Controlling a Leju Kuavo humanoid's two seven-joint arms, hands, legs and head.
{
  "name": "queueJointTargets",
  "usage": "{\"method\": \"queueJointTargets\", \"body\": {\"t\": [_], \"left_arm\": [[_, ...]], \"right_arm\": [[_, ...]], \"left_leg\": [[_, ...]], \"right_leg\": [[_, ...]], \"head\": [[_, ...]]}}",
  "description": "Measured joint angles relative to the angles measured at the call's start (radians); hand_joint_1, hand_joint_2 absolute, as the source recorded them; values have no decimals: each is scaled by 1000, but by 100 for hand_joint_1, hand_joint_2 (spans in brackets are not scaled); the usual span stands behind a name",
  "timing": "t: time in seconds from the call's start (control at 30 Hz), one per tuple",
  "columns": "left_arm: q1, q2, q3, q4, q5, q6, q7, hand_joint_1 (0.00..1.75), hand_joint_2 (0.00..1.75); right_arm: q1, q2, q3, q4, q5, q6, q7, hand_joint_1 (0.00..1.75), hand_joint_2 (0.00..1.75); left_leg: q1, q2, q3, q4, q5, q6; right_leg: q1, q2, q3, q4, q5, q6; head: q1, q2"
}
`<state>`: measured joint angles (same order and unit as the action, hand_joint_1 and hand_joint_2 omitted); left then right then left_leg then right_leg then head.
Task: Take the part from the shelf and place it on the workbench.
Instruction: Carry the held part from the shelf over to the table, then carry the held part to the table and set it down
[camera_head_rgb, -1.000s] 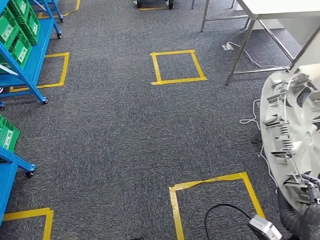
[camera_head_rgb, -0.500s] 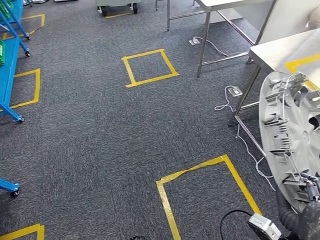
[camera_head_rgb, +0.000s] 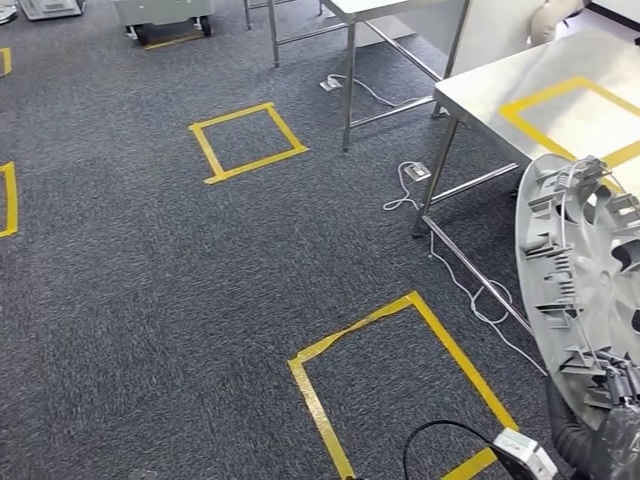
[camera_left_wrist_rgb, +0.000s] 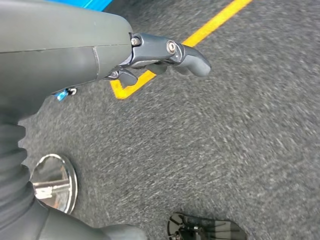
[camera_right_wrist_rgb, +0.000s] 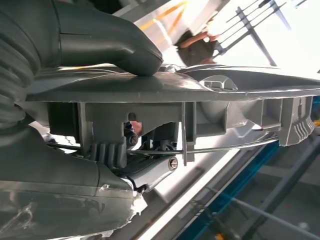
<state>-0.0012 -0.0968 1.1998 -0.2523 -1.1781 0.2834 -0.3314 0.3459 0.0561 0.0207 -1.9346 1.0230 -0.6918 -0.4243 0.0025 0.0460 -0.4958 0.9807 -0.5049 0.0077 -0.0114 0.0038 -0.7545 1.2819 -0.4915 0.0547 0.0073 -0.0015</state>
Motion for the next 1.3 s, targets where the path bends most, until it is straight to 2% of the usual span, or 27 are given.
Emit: {"method": "queueJointTargets", "body": {"t": [0.07, 0.13, 0.17, 0.23, 0.27, 0.33, 0.4, 0.47, 0.5, 0.53, 0.57, 0.63, 0.67, 0.7, 0.73, 0.77, 0.83, 0.9, 0.93, 1.0, 1.03, 1.07, 1.13, 1.17, 1.2, 1.23, 1.3], "left_arm": [[1, 2, 0, 0, -5, 0, 0, 0, 175], [0, 8, 0, 0, -8, 1, 0, 0, 175], [-1, 10, 0, 0, -8, 2, 0, 0, 175], [-5, 8, 0, 0, -9, 2, 0, 0, 175], [-8, 6, -1, 0, -9, 2, 0, 0, 175], [-13, 1, -1, 2, -10, 2, 0, 0, 175], [-10, -2, -2, 3, -11, 2, 3, 0, 175], [-2, -2, -1, 3, -14, 2, 7, 0, 175], [1, -2, -1, 3, -16, 2, 8, 0, 175], [2, -1, -1, 3, -16, 2, 8, 0, 175], [3, 0, 0, 3, -16, 0, 8, 0, 175], [7, 3, 2, 4, -16, -4, 8, 0, 175], [9, 5, 3, 4, -16, -6, 7, 0, 175], [9, 6, 3, 5, -16, -8, 7, 0, 175], [6, 7, 3, 5, -16, -9, 6, 0, 175], [4, 6, 4, 5, -16, -10, 5, 0, 175], [1, 5, 4, 5, -16, -12, 4, 0, 175], [4, 6, 5, 6, -16, -13, 3, 0, 175], [4, 7, 6, 6, -16, -15, 3, 0, 175], [4, 7, 6, 6, -16, -19, 3, 0, 175], [4, 7, 7, 6, -16, -21, 3, 0, 175], [5, 7, 7, 6, -17, -23, 3, 0, 175], [6, 7, 9, 6, -18, -24, 5, 0, 175], [6, 8, 10, 7, -19, -24, 7, 0, 175], [4, 8, 12, 7, -21, -23, 8, 0, 175], [1, 8, 12, 7, -23, -23, 8, 0, 175], [-7, 4, 12, 8, -26, -23, 6, 0, 175]], "right_arm": [[9, 0, 0, 0, 2, 0, 0, 175, 175], [13, 0, 0, 0, 5, 0, -1, 175, 175], [15, 0, 0, 0, 6, 0, -1, 175, 175], [21, 0, -1, -2, 8, 0, 0, 175, 175], [24, 0, -3, -4, 8, 0, 1, 175, 175], [26, 1, -5, -8, 11, 0, 2, 175, 175], [26, 1, -6, -10, 20, 0, 10, 175, 175], [30, 1, -6, -11, 33, 0, 29, 175, 175], [34, 1, -6, -11, 38, 0, 41, 175, 175], [38, 1, -7, -11, 43, 0, 52, 175, 175], [42, 0, -7, -11, 47, 0, 62, 175, 175], [46, -3, -4, -10, 57, 0, 80, 175, 175], [47, -5, -1, -10, 63, 0, 88, 175, 175], [50, -8, 1, -10, 69, 0, 97, 175, 175], [53, -12, 3, -10, 75, 0, 106, 175, 175], [55, -16, 5, -10, 81, 0, 114, 175, 175], [56, -26, 12, -10, 93, 0, 129, 175, 175], [56, -39, 21, -10, 103, 0, 147, 175, 175], [58, -45, 24, -9, 108, 0, 156, 175, 175], [60, -58, 28, -7, 113, 0, 173, 175, 175], [60, -64, 31, -5, 115, 0, 180, 175, 175], [61, -69, 33, -1, 117, 0, 188, 175, 175], [60, -79, 40, 9, 121, 0, 201, 175, 175], [58, -84, 44, 13, 123, 0, 207, 175, 175], [55, -87, 48, 16, 125, 0, 213, 175, 175], [51, -91, 51, 17, 126, 0, 219, 175, 175], [47, -98, 55, 17, 131, 0, 234, 175, 175]], "left_leg": [[3, 25, 20, 0, -14, -15], [1, 49, 38, -2, -32, -31], [0, 59, 47, -2, -38, -40], [5, 66, 55, 10, -32, -55], [10, 51, 43, 44, -16, -61], [16, 2, -38, 167, 8, -66], [15, -33, -144, 286, -31, -64], [12, -40, -221, 318, -117, -61], [10, -42, -242, 301, -143, -60], [9, -45, -255, 268, -141, -58], [8, -56, -259, 218, -90, -57], [5, -91, -262, 95, 71, -53], [3, -106, -258, 49, 130, -50], [1, -111, -249, 18, 148, -46], [-1, -105, -231, 8, 139, -43], [-2, -96, -209, 0, 139, -38], [-5, -74, -160, -8, 137, -27], [-10, -51, -111, -8, 109, -16], [-13, -41, -84, -8, 86, -12], [-16, -27, -24, -9, 37, -9], [-17, -20, 11, -9, 9, -7], [-18, -12, 44, -11, -19, -7], [-21, 1, 101, -14, -72, -10], [-21, 7, 122, -21, -94, -14], [-19, 12, 140, -22, -104, -21], [-17, 16, 148, -13, -99, -28], [-12, 8, 110, 87, -42, -40]], "right_leg": [[-8, -31, 66, -125, 56, 12], [-8, -65, 112, -212, 62, 7], [-6, -67, 115, -222, 49, -2], [-3, -45, 126, -226, 43, -28], [-3, -32, 136, -228, 39, -38], [-1, -9, 165, -234, 26, -56], [0, 18, 194, -241, 5, -66], [1, 50, 234, -248, -22, -69], [0, 67, 259, -251, -38, -68], [-1, 82, 282, -253, -55, -66], [-3, 95, 302, -255, -73, -64], [-6, 124, 333, -260, -109, -56], [-7, 138, 353, -270, -123, -52], [-7, 149, 371, -276, -122, -46], [-7, 155, 384, -282, -116, -41], [-6, 140, 390, -268, -101, -37], [-1, 75, 348, -171, -76, -31], [6, 16, 254, -47, -108, -30], [9, 7, 202, -12, -151, -30], [12, 4, 123, -12, -231, -30], [12, 2, 92, -42, -230, -32], [13, -8, 66, -87, -171, -37], [19, -42, 32, -173, 24, -47], [25, -52, 29, -197, 97, -51], [29, -50, 36, -206, 121, -53], [32, -40, 51, -209, 110, -56], [28, -19, 91, -227, 84, -65]], "head": [[1, 0], [2, 0], [0, 0], [-4, 0], [-5, 0], [-8, 0], [-13, 0], [-15, 0], [-15, 0], [-16, 0], [-16, 0], [-20, 0], [-23, 0], [-25, 0], [-25, 0], [-24, 0], [-18, 0], [-16, 0], [-16, 0], [-16, 0], [-15, 0], [-14, 0], [-13, 0], [-15, 0], [-16, 0], [-16, 0], [-15, 0]]}}
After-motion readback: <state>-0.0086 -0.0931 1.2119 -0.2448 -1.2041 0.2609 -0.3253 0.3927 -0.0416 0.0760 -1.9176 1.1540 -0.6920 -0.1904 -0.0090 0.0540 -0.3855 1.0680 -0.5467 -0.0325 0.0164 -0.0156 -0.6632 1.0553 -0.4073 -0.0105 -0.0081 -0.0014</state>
